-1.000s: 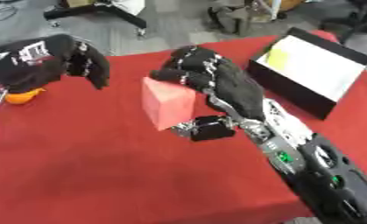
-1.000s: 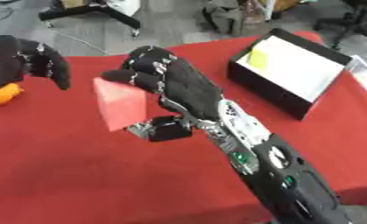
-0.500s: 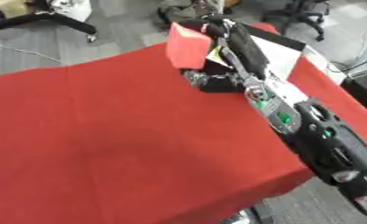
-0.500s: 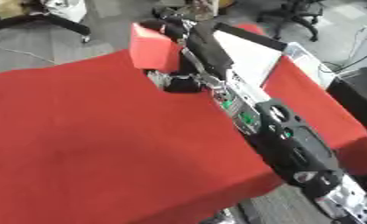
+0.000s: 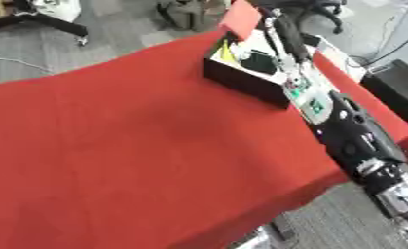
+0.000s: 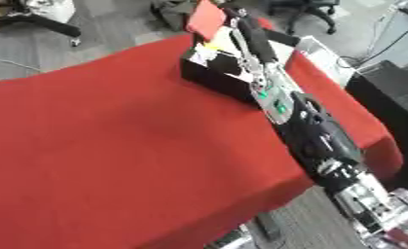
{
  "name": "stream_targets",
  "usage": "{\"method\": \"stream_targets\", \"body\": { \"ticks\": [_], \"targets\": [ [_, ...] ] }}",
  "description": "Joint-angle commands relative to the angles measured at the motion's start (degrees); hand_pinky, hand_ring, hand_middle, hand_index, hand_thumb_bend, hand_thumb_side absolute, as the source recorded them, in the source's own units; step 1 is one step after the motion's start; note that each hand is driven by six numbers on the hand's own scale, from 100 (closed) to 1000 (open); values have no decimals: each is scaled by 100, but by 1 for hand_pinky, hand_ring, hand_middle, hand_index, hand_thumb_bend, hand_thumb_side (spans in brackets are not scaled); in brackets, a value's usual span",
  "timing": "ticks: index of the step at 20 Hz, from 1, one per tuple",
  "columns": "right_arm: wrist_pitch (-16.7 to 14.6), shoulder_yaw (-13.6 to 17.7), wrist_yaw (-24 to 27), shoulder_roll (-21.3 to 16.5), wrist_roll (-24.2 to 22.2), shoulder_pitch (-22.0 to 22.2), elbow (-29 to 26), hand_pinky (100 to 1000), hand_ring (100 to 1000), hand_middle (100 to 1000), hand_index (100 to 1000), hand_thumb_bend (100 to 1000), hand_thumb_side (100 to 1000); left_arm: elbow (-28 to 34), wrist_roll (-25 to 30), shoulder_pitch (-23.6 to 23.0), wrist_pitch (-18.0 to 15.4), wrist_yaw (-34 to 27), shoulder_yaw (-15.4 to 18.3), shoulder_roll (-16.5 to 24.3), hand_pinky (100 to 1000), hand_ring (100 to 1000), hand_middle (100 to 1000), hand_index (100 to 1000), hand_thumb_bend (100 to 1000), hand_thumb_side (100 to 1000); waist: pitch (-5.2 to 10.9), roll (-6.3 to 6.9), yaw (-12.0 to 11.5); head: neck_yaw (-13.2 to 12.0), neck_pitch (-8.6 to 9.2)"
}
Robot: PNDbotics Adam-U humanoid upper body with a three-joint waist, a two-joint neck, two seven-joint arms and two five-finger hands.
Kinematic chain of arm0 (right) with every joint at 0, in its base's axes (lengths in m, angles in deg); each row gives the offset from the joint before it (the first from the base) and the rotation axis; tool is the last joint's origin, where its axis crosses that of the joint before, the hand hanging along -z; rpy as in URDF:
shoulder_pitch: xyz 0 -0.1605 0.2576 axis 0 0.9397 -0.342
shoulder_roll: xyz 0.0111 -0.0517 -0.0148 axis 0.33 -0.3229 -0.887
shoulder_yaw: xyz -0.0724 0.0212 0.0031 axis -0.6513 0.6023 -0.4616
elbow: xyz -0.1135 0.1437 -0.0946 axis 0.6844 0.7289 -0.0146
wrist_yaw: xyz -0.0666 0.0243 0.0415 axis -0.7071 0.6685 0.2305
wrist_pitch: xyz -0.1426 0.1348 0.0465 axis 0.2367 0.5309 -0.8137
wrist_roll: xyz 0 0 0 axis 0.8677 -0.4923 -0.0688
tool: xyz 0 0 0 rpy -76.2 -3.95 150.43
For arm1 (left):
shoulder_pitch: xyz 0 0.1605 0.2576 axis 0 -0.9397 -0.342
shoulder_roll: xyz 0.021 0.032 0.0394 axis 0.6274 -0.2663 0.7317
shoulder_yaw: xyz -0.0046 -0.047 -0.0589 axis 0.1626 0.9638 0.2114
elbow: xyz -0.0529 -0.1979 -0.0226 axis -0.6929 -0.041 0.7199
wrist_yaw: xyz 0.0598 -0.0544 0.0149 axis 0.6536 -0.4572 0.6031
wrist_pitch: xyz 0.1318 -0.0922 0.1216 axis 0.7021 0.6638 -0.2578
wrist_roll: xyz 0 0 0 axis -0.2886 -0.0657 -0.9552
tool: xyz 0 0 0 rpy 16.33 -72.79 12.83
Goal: Pick up the objects with one hand, pass them to the other hand, and then place them into the box on the other side of the table.
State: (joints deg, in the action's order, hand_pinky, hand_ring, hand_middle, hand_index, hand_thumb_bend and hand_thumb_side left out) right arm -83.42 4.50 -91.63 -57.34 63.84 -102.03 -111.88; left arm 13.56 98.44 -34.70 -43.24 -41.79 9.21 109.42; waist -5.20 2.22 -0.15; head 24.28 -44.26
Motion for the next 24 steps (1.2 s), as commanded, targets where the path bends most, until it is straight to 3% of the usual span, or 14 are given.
{"method": "stream_targets", "body": {
  "ticks": [1, 7, 9, 12, 14, 19, 24],
  "targets": [
    [336, 506, -232, -283, -303, -281, 461, 815, 891, 696, 814, 415, 626, 198, -341, 41, 55, 152, 4, 68, 679, 621, 585, 712, 373, 785, 56, -23, -34, 85, 14],
    [967, 510, -860, -402, -934, -779, 1487, 828, 902, 755, 895, 561, 617, 216, -942, 63, 59, 174, -273, 62, 681, 624, 587, 714, 374, 785, 89, -45, -57, 87, 14],
    [1162, 355, -1055, -446, -1102, -1009, 1804, 845, 917, 781, 911, 611, 597, 215, -1014, 82, 52, 179, -331, 78, 682, 626, 589, 716, 376, 783, 98, -53, -59, 60, 14],
    [1312, -41, -1341, -504, -970, -1391, 2116, 850, 916, 782, 903, 599, 550, 181, -1038, 166, 43, 260, -386, 162, 688, 635, 599, 722, 388, 768, 112, -68, -53, -128, 14],
    [1189, -278, -1532, -491, -794, -1516, 1941, 848, 907, 784, 894, 557, 485, 97, -1067, 280, 37, 392, -393, 266, 694, 644, 612, 733, 409, 745, 121, -68, -22, -574, 14],
    [745, -853, -1995, -51, -336, -1548, 1228, 858, 872, 799, 917, 445, 429, -450, -1185, 770, 128, 837, -538, 780, 721, 671, 651, 767, 476, 667, 140, -44, 76, -2086, 14],
    [293, -1575, -2448, 667, 117, -1343, 493, 865, 854, 804, 921, 280, 430, -1175, -981, 1379, 412, 1289, -977, 1497, 754, 701, 687, 798, 570, 545, 128, -36, 199, -3067, 14]
  ]
}}
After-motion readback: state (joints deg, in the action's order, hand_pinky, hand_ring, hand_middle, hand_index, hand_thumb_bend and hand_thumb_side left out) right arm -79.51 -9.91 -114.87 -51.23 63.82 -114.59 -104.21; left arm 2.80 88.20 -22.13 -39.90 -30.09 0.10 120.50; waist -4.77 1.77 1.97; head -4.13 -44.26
